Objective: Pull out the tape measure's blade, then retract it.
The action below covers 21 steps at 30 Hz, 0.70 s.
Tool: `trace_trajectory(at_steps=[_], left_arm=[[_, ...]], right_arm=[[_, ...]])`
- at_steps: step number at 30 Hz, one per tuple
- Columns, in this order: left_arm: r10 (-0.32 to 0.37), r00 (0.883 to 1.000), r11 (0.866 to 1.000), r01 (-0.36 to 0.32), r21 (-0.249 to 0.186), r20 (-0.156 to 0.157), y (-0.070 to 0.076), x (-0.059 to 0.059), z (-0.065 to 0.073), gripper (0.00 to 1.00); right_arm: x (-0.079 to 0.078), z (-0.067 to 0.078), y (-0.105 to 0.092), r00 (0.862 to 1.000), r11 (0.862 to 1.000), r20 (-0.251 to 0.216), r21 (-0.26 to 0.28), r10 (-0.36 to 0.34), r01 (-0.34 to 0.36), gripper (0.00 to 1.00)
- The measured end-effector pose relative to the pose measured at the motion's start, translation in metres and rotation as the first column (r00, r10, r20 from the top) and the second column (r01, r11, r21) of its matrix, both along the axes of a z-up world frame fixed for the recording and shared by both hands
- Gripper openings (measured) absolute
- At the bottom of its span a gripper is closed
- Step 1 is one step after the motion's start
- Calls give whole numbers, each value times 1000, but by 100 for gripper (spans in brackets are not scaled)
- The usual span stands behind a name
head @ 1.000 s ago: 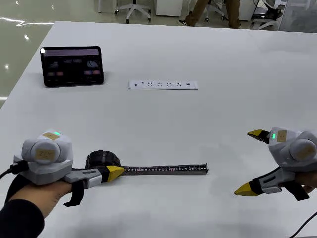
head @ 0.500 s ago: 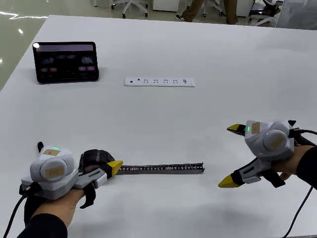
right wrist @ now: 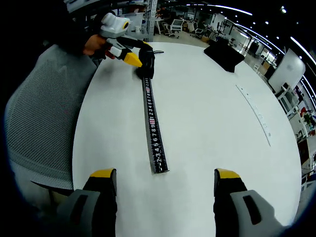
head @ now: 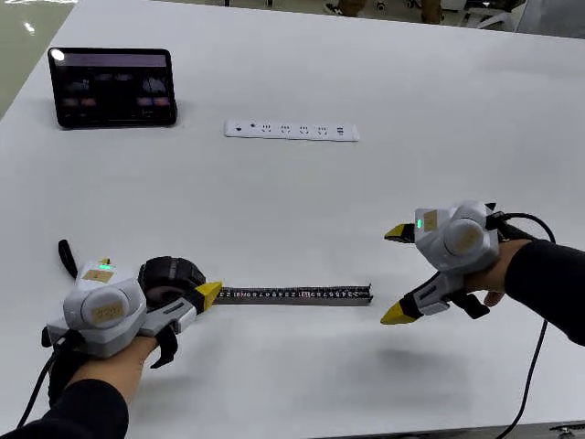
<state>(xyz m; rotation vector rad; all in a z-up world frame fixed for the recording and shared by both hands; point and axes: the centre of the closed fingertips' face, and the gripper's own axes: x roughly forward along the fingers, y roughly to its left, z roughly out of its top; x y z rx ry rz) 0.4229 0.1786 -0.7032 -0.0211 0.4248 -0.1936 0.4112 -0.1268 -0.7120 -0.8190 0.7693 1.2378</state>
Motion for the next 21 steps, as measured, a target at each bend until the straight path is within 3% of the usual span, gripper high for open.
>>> trace_trajectory(at_steps=[12, 21], left_arm=[[-20, 1000, 1000, 20, -22, -17, -10, -1, -3, 93], [-20, 1000, 1000, 20, -20, -19, -9, -2, -6, 90]], right_arm=[[5, -25, 9, 997, 998, -53, -27, 55, -56, 43], [-3, -36, 8, 991, 995, -115, -61, 70, -77, 26]])
